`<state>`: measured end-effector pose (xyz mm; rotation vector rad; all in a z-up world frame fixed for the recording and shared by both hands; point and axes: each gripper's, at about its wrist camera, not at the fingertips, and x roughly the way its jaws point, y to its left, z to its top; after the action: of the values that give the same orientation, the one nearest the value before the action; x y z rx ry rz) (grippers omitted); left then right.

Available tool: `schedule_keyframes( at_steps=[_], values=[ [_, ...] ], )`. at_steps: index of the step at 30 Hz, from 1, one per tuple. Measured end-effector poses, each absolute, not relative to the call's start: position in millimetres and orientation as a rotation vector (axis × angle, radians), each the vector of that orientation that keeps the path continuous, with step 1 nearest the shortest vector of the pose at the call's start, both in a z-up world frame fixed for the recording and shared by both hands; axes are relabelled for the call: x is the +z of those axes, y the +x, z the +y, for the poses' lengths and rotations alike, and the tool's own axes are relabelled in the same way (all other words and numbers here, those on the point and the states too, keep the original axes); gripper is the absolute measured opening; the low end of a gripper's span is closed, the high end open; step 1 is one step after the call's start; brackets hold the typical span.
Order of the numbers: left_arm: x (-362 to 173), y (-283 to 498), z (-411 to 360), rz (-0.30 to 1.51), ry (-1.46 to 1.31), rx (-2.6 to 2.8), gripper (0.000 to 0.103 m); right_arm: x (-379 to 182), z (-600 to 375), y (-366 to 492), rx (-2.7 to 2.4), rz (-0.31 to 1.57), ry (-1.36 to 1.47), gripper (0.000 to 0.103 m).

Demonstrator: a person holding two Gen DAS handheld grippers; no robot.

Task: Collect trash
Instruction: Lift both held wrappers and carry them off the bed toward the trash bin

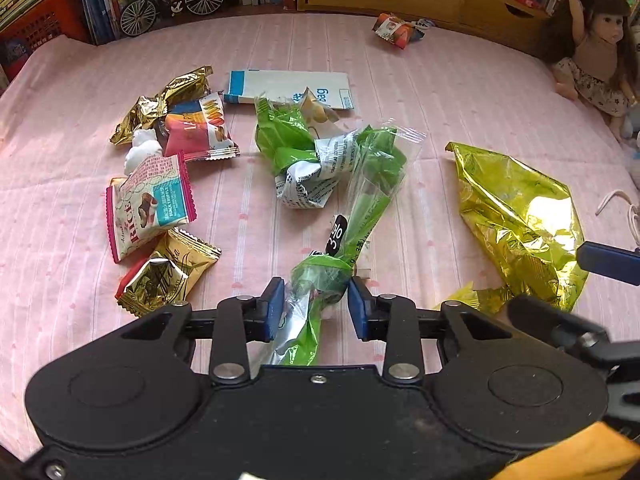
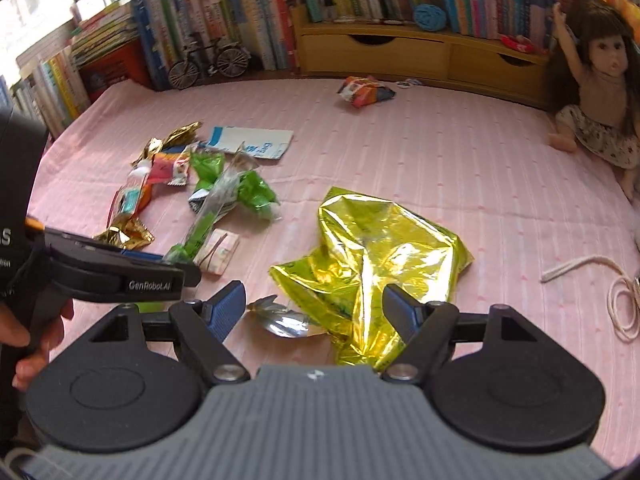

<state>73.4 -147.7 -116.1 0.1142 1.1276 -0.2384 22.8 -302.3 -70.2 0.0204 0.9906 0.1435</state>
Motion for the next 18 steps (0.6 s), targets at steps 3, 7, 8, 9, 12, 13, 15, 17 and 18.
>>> schedule_keyframes(
  at_steps=[3,7,8,9,12,13,15,17,18],
  values=[
    [-111,74,-145,1.12,0.095,-0.227,0.032,-86,-277,28,0.214,1.012,-0.115,0.089],
    [-109,73,-140,1.112,0.092,-0.214,0.032,-108,-264,37,0.198,1.023,-0.203,0.075],
    [-109,73,-138,1.111,0.089,-0.212,0.032,-110,-264,37,0.194,1.029,-0.206,0.061],
    [-109,73,-136,1.111,0.082,-0.207,0.032,-112,-266,39,0.194,1.045,-0.2,0.052],
    [-109,73,-132,1.114,0.054,-0.193,0.032,-111,-272,40,0.168,1.033,-0.188,0.035],
    [-108,73,-132,1.114,0.048,-0.191,0.032,-109,-274,40,0.168,1.03,-0.175,0.031],
    [-107,72,-130,1.113,0.042,-0.189,0.032,-106,-278,39,0.16,1.025,-0.15,0.027],
    [-104,70,-130,1.102,0.045,-0.187,0.032,-102,-282,40,0.142,1.021,-0.106,0.025],
    [-102,69,-129,1.096,0.047,-0.186,0.032,-101,-284,40,0.132,1.02,-0.083,0.024]
  ],
)
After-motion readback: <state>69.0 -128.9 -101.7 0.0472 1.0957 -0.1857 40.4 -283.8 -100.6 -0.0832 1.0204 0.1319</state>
